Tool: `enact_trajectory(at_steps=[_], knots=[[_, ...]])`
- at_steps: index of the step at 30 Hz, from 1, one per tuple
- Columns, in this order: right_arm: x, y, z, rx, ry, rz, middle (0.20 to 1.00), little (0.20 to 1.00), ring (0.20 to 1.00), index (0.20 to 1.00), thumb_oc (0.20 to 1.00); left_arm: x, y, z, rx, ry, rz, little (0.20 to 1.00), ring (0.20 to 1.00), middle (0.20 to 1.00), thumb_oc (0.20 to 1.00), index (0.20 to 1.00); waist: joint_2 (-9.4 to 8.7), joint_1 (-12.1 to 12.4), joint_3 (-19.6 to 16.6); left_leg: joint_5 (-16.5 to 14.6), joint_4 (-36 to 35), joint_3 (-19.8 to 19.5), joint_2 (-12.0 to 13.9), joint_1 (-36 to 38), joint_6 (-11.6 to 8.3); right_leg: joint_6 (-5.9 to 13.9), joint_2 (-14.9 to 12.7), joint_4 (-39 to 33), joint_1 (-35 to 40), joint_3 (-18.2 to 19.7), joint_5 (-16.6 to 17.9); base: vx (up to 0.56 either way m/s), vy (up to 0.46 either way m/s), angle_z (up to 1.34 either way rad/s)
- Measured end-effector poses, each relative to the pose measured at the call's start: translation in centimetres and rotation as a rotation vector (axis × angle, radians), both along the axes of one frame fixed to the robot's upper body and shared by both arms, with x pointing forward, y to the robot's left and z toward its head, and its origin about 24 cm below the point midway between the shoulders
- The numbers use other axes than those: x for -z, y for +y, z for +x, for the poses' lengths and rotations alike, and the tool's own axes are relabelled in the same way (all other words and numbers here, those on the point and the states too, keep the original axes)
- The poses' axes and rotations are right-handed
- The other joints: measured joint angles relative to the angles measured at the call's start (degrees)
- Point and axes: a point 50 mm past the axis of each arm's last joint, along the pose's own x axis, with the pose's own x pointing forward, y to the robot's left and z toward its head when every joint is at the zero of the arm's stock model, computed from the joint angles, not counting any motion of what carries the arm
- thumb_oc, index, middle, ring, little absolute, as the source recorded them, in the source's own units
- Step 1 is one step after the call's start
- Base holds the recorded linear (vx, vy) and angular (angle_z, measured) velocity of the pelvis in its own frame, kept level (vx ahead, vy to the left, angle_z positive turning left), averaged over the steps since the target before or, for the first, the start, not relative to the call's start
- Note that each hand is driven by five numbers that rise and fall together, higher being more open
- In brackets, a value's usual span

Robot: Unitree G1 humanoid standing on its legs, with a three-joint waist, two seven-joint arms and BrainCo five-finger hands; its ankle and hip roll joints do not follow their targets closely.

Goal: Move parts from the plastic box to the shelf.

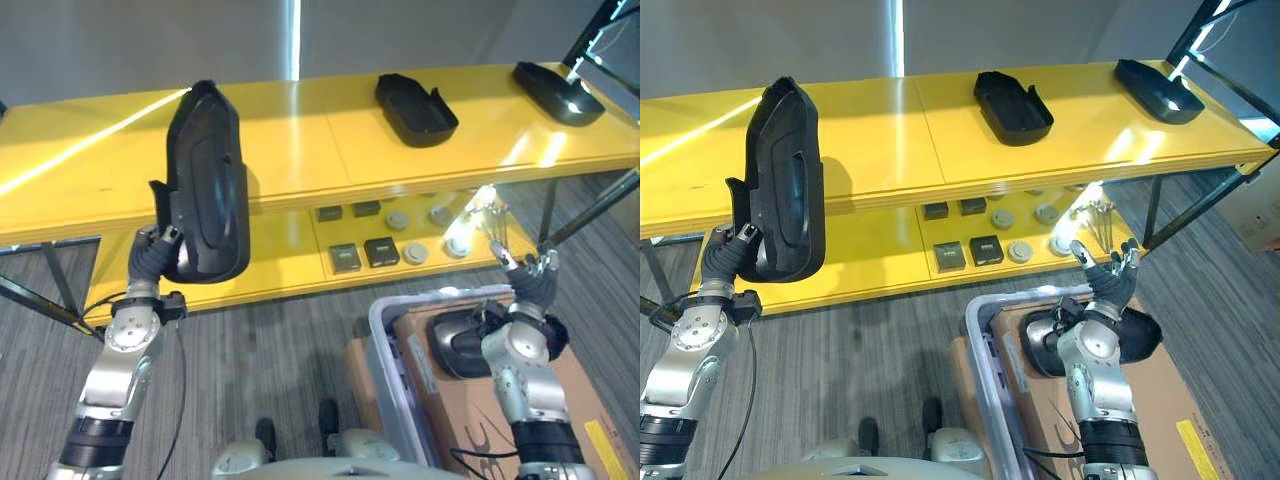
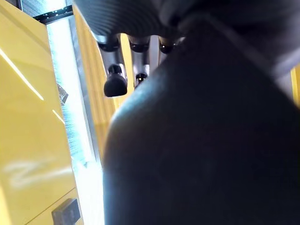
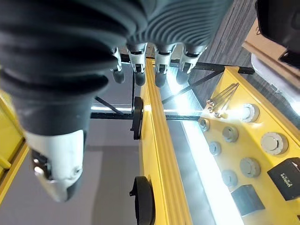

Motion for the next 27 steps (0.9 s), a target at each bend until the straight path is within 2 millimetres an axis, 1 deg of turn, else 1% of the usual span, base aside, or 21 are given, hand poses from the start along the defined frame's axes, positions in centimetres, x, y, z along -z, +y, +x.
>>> enact_trajectory(at_steps=[3,4,6,7,8,10,12,13,14,16,17,18,19,20,21,22,23,24,25,26,27], knots=[[0.4,-0.2,-0.3,-0.003,0.022,-0.002,1.0,1.0,1.0,1.0,1.0,0.1,0.3,-0.2,-0.015,0.003,-0.001,0.2,0.2,0.2,0.2,0.2,0.05,0.0,0.0,-1.2,5.4,0.0,0.6,-2.0,-1.09,-0.92,0.4,2.1,-0.9,0.1,-1.6,0.07,0.013,0.05],[0.4,-0.2,-0.3,-0.006,0.022,-0.003,1.0,1.0,1.0,1.0,1.0,-0.1,0.7,-0.2,-0.033,-0.003,0.002,0.2,0.2,0.2,0.2,0.2,-0.57,0.5,0.2,-1.4,16.5,-0.1,0.4,-8.0,-1.87,-1.57,-0.9,4.0,-2.2,0.3,-2.4,0.12,0.148,0.09],[0.5,-0.1,-0.3,-0.012,0.023,-0.004,1.0,1.0,1.0,1.0,1.0,0.2,1.3,-0.1,-0.055,0.008,0.003,0.2,0.2,0.2,0.2,0.2,-0.45,0.5,0.3,-3.3,22.7,0.5,1.9,-11.4,-1.9,-1.55,-1.4,3.7,-1.6,-0.4,-2.1,0.19,0.355,0.03],[0.5,-0.1,-0.3,-0.016,0.025,-0.007,1.0,1.0,1.0,1.0,1.0,0.2,1.7,-0.1,-0.071,0.01,0.003,0.2,0.2,0.2,0.2,0.2,0.06,-0.2,0.3,-3.6,20.7,0.5,4.0,-11.7,-2.55,-1.08,-1.5,3.7,-1.2,-0.9,-2.6,0.25,0.542,0.27],[0.7,-0.6,-0.7,-0.005,0.036,-0.015,1.0,1.0,1.0,1.0,1.0,0.2,2.0,0.4,-0.083,0.009,0.006,0.2,0.2,0.2,0.2,0.2,0.56,-1.2,0.1,-3.0,14.0,0.3,8.3,-11.2,-3.48,-0.68,-1.5,3.8,-0.9,-2.0,-3.2,0.14,0.342,0.28],[0.1,-1.1,-0.6,0.001,0.021,-0.034,1.0,1.0,1.0,1.0,1.0,-0.4,2.0,0.9,-0.086,-0.014,0.008,0.2,0.2,0.2,0.2,0.2,1.39,-1.4,-0.1,-0.5,6.3,-0.7,12.0,-10.4,-5.43,-0.43,-2.2,4.3,-1.8,-1.3,-3.4,0.15,0.415,0.05],[-0.2,-1.8,-0.9,0.014,0.024,-0.058,1.0,1.0,1.0,1.0,1.0,-0.9,1.6,1.8,-0.072,-0.039,0.001,0.2,0.2,0.2,0.2,0.2,1.65,-2.3,0.3,0.7,3.5,-1.6,14.1,-9.7,-6.25,1.13,-3.6,5.7,-2.0,0.0,-3.1,0.17,0.589,0.02],[-0.5,-1.9,-0.7,0.005,0.022,-0.076,1.0,1.0,1.0,1.0,1.0,-1.1,1.5,2.2,-0.066,-0.043,0.001,0.2,0.2,0.2,0.2,0.2,2.46,-2.9,0.5,0.9,0.9,-1.5,15.2,-7.7,-6.2,3.09,-5.0,7.9,-2.9,0.5,-4.5,0.14,0.617,-0.13],[-0.9,-1.8,-0.4,-0.008,0.016,-0.088,1.0,1.0,1.0,1.0,1.0,-1.2,1.5,2.4,-0.065,-0.048,0.0,0.2,0.2,0.2,0.2,0.2,2.99,-2.9,0.8,1.0,0.6,-1.4,15.6,-6.6,-6.13,4.14,-5.9,9.3,-3.4,1.5,-5.2,0.1,0.593,-0.34],[-1.7,-2.1,-0.1,-0.025,-0.003,-0.117,1.0,1.0,1.0,1.0,1.0,-1.4,1.2,2.6,-0.055,-0.057,-0.005,0.2,0.2,0.2,0.2,0.2,4.3,-3.2,1.1,1.3,0.1,-1.5,14.7,-4.2,-4.94,5.53,-7.8,10.8,-4.2,3.0,-5.9,0.09,0.506,-0.33],[-1.7,-2.0,-0.2,-0.021,-0.014,-0.116,1.0,1.0,1.0,1.0,1.0,-1.8,1.0,2.9,-0.041,-0.068,0.001,0.2,0.2,0.2,0.2,0.2,5.14,-3.3,1.3,3.5,1.3,-0.8,13.5,-4.1,-7.5,6.61,-9.1,12.2,-4.3,3.5,-5.9,0.13,0.533,-0.07],[-1.6,-2.0,-0.3,-0.018,-0.009,-0.115,1.0,1.0,1.0,1.0,1.0,-2.2,0.6,3.2,-0.028,-0.083,0.005,0.2,0.2,0.2,0.2,0.2,4.08,-3.3,2.2,4.3,5.0,0.1,11.6,-5.1,-7.74,7.43,-11.4,13.4,-4.5,3.7,-6.5,0.15,0.628,0.0],[-0.6,-1.3,-0.6,-0.041,0.016,-0.092,1.0,1.0,1.0,1.0,1.0,-2.3,0.2,3.3,-0.011,-0.083,0.01,0.2,0.2,0.2,0.2,0.2,1.69,-2.5,3.2,0.7,11.6,0.5,7.1,-7.3,-5.5,6.76,-16.1,12.5,-3.8,5.0,-6.7,0.11,0.472,0.01],[0.2,-0.9,-1.0,-0.042,0.028,-0.062,1.0,1.0,1.0,1.0,1.0,-2.1,0.2,3.2,-0.004,-0.072,0.015,0.2,0.2,0.2,0.2,0.2,0.94,-2.0,3.0,-1.1,14.4,1.3,4.5,-8.7,-3.77,3.15,-18.3,10.5,-3.2,4.9,-6.6,0.09,0.417,-0.03],[0.9,-0.4,-1.3,-0.042,0.039,-0.031,1.0,1.0,1.0,1.0,1.0,-2.2,0.2,3.2,-0.004,-0.067,0.02,0.2,0.2,0.2,0.2,0.2,0.97,-1.6,3.1,-2.3,16.8,1.6,3.6,-10.6,-2.19,-0.62,-19.9,9.8,-2.9,5.2,-5.7,0.06,0.304,-0.02],[1.8,0.2,-1.5,-0.064,0.07,-0.015,1.0,1.0,1.0,1.0,1.0,-2.1,0.3,3.2,-0.009,-0.057,0.031,0.2,0.2,0.2,0.2,0.2,1.52,-0.9,3.5,-2.8,17.1,3.2,2.9,-11.0,-1.57,2.4,-21.1,13.2,-4.7,4.5,-6.5,0.07,0.378,-0.07],[2.1,0.5,-1.6,-0.077,0.078,-0.006,1.0,1.0,1.0,1.0,1.0,-2.0,0.5,3.1,-0.013,-0.045,0.041,0.2,0.2,0.2,0.2,0.2,1.79,-0.1,3.8,-3.3,17.3,4.1,1.9,-11.1,-0.54,2.06,-20.5,14.4,-5.3,2.8,-4.2,0.06,0.358,-0.28],[2.2,0.8,-1.5,-0.078,0.067,0.018,1.0,1.0,1.0,1.0,1.0,-2.0,1.1,3.0,-0.023,-0.032,0.063,0.2,0.2,0.2,0.2,0.2,1.18,1.3,3.9,-3.5,17.5,4.2,0.1,-11.0,0.55,0.77,-21.4,13.4,-5.1,1.0,1.0,0.05,0.276,-0.53],[2.2,1.2,-1.3,-0.077,0.054,0.04,1.0,1.0,1.0,1.0,1.0,-1.9,1.6,2.7,-0.039,-0.02,0.077,0.2,0.2,0.2,0.2,0.2,1.16,2.3,4.0,-4.2,17.9,5.4,0.0,-10.9,1.59,0.88,-22.0,11.5,-5.1,1.0,3.8,0.09,0.356,-0.68],[2.0,1.7,-0.9,-0.087,0.032,0.061,1.0,1.0,1.0,1.0,1.0,-1.6,2.2,2.4,-0.058,-0.006,0.087,0.2,0.2,0.2,0.2,0.2,1.34,2.7,4.0,-4.9,18.1,7.1,-0.6,-11.0,2.86,0.26,-23.0,8.6,-4.9,0.3,9.1,0.08,0.262,-0.62],[2.0,1.9,-0.8,-0.097,0.032,0.064,1.0,1.0,1.0,1.0,1.0,-1.5,2.7,2.1,-0.072,0.002,0.09,0.2,0.2,0.2,0.2,0.2,1.48,3.1,4.1,-5.1,17.3,8.6,-0.5,-10.7,3.69,0.69,-23.1,8.0,-5.6,-1.2,12.6,0.1,0.247,-0.54]])
